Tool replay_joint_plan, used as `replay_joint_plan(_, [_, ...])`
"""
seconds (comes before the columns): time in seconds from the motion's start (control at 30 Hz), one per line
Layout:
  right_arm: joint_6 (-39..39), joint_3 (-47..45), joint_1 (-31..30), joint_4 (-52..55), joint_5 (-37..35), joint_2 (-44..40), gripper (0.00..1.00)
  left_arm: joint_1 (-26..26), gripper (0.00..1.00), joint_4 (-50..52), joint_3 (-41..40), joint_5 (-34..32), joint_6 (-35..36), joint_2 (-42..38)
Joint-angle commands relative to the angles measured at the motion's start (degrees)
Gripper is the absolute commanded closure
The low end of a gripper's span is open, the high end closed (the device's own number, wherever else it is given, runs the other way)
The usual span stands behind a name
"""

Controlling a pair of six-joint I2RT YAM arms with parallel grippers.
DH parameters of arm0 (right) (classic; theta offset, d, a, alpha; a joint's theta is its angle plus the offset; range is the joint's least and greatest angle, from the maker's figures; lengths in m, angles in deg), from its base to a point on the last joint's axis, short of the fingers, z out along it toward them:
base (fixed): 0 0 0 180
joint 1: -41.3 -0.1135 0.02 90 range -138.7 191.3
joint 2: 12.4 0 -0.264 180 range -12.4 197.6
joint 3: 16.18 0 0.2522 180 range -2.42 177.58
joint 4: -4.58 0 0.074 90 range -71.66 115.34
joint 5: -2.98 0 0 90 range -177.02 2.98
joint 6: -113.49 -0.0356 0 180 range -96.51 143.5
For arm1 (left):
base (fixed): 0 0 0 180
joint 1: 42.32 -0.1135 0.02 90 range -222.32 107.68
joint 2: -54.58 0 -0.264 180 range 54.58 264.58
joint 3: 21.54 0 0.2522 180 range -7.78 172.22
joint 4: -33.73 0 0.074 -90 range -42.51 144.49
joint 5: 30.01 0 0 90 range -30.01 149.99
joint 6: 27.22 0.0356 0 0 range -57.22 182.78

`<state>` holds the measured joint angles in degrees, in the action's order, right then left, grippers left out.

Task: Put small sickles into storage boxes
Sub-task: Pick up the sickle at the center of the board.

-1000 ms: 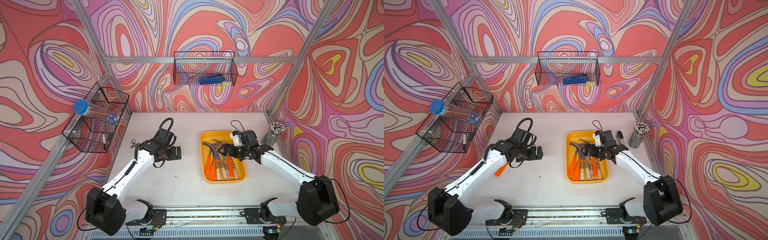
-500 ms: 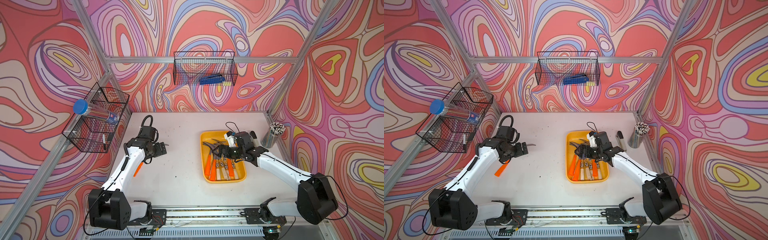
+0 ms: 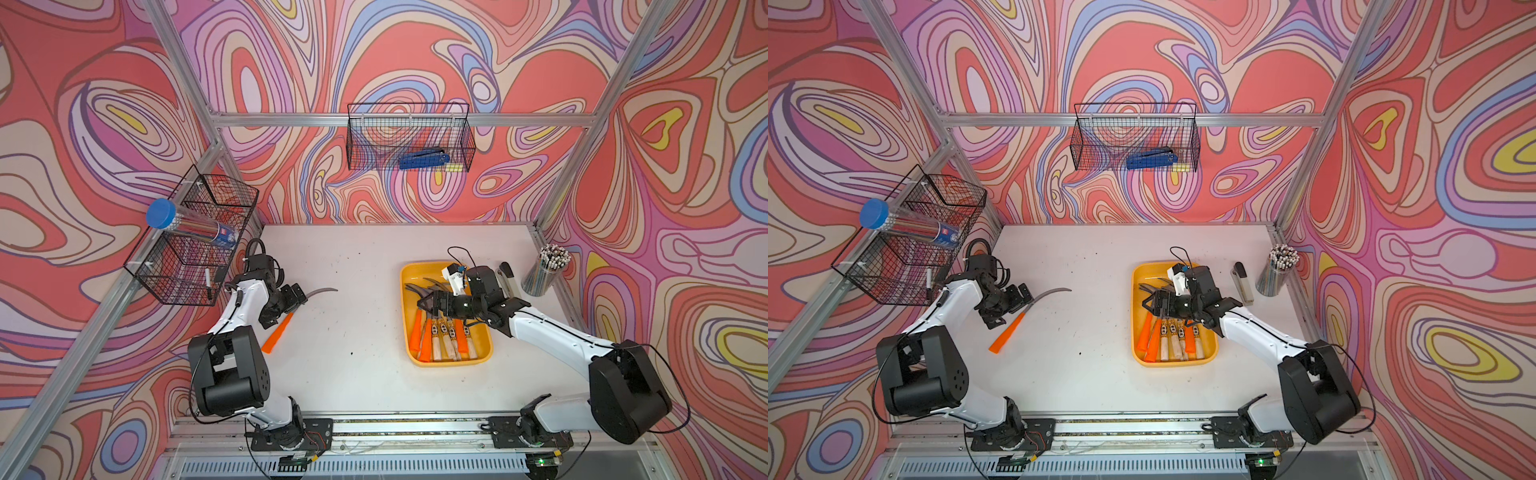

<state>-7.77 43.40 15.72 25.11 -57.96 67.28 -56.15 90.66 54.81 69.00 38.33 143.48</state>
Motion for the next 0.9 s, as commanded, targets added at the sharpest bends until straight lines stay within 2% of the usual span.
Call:
replay_joint_plan(0.0, [-0.7, -1.5, -0.2, -3.8, 2.0, 0.7, 0.01, 0.0, 0.0, -2.8, 2.8, -0.6, 2.4, 2.7])
replay_joint_plan(0.2, [0.0, -3.2, -0.2, -3.3, 2.2, -3.1, 0.02, -0.3, 0.0, -6.2, 4.4, -3.4, 3.8, 7.8])
replay_joint_plan(0.33, [0.9, -3.9, -0.2, -1.8, 1.1, -5.8, 0.02, -0.3, 0.0, -9.5, 4.2, -3.1, 4.2, 10.7])
replay_joint_plan(0.53, [1.0, -4.2, -0.2, -1.0, 0.5, -7.7, 0.01, -0.3, 0.0, -8.6, 4.3, -3.8, 3.7, 14.0])
replay_joint_plan(0.73, [0.4, -4.2, -0.2, -1.7, 0.3, -8.2, 0.01, 1.4, 0.0, -7.7, 2.2, -4.2, 0.2, 15.2])
replay_joint_plan(0.87, [-0.1, -4.2, -0.2, -2.0, 0.7, -8.3, 0.01, 4.6, 0.0, -6.6, 1.7, -5.5, -0.8, 15.3])
